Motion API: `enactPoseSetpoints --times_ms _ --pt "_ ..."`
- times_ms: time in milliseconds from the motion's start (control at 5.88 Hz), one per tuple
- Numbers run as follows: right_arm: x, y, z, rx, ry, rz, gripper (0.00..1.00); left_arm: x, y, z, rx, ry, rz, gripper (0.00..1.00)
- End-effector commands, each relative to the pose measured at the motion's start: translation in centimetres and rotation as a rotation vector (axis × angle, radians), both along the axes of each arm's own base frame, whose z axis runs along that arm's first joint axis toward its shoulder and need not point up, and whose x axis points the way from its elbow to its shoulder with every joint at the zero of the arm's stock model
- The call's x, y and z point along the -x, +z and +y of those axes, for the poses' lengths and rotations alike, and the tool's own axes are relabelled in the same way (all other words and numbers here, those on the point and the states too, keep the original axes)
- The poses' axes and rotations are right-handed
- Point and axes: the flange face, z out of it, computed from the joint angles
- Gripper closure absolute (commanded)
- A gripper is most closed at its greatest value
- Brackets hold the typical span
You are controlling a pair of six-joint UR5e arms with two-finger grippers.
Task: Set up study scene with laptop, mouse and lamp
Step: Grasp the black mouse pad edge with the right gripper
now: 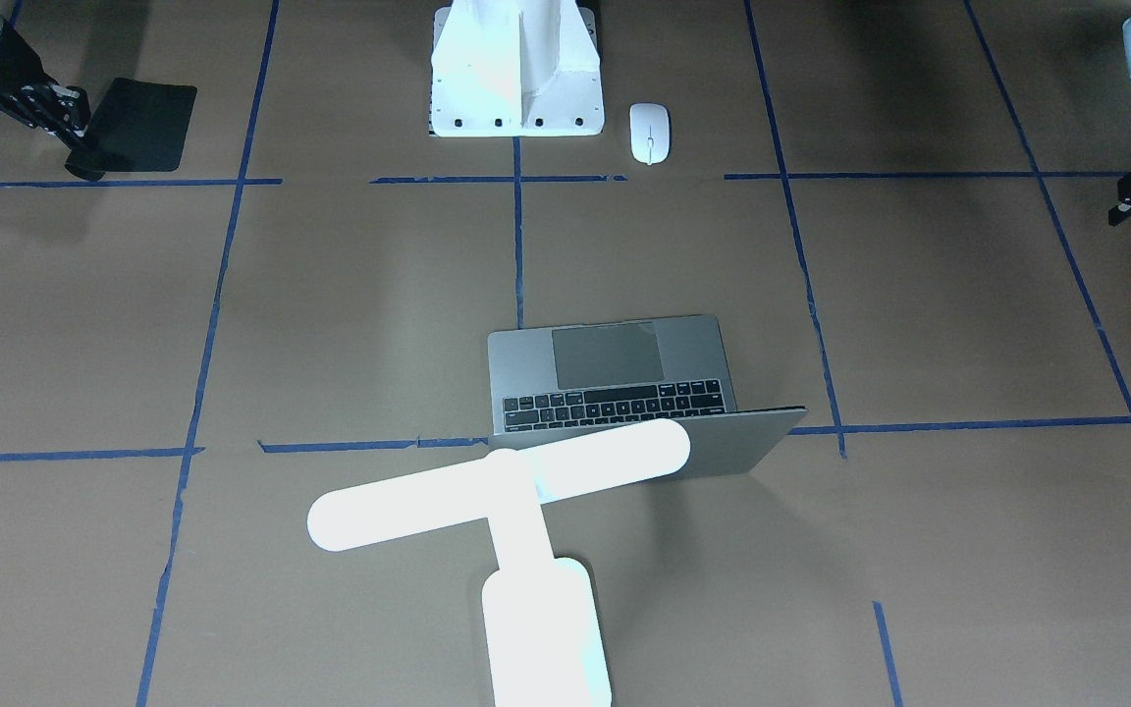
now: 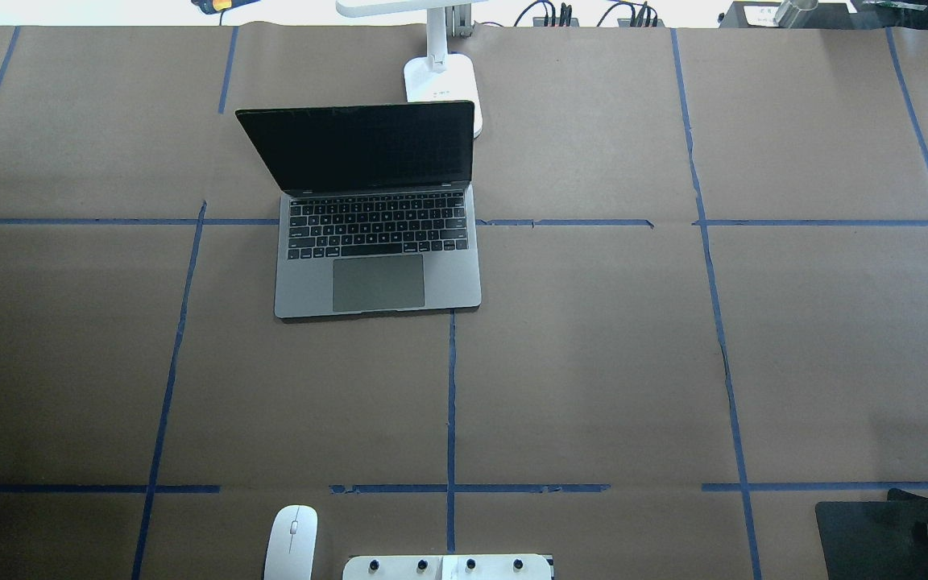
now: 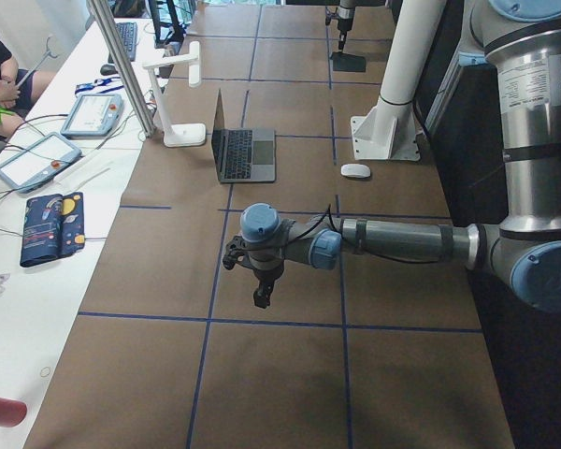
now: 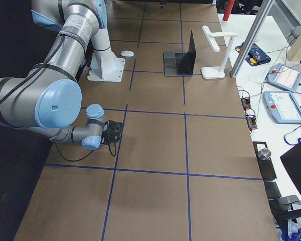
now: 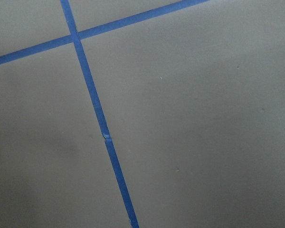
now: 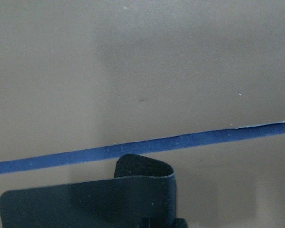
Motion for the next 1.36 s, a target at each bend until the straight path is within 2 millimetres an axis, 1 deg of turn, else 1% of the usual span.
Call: enactPoseSetpoints --times_ms 0,170,340,511,851,1021,1191 --pt "0.1 0.1 0.1 0.002 -0.005 0.000 0.67 0.1 -0.1 0.0 0.000 -0.001 0.007 0.00" --pt "0.2 0.4 0.2 0.002 -0.010 0.003 0.70 0.1 0.0 0.1 0.002 -0.001 0.007 0.00" --pt "0.3 0.3 0.2 0.002 -0.010 0.002 0.97 0.1 0.0 0.1 0.001 -0.002 0.007 0.00" --pt "0.3 0.3 0.2 0.000 -0.011 0.002 0.99 0.1 0.0 0.1 0.002 -0.003 0.007 0.00" --pt "0.4 -0.9 -0.2 -0.010 0.014 -0.060 1.00 0.0 -0.3 0.0 0.004 -0.002 0.022 0.00" --pt "0.1 -2.2 -2.1 -0.024 0.106 -0.135 1.00 0.1 -0.3 0.0 0.005 -0.005 0.022 0.00" --pt "1.6 -3.4 -4.6 -0.045 0.187 -0.200 1.00 0.1 -0.7 0.0 -0.002 -0.005 0.024 0.00"
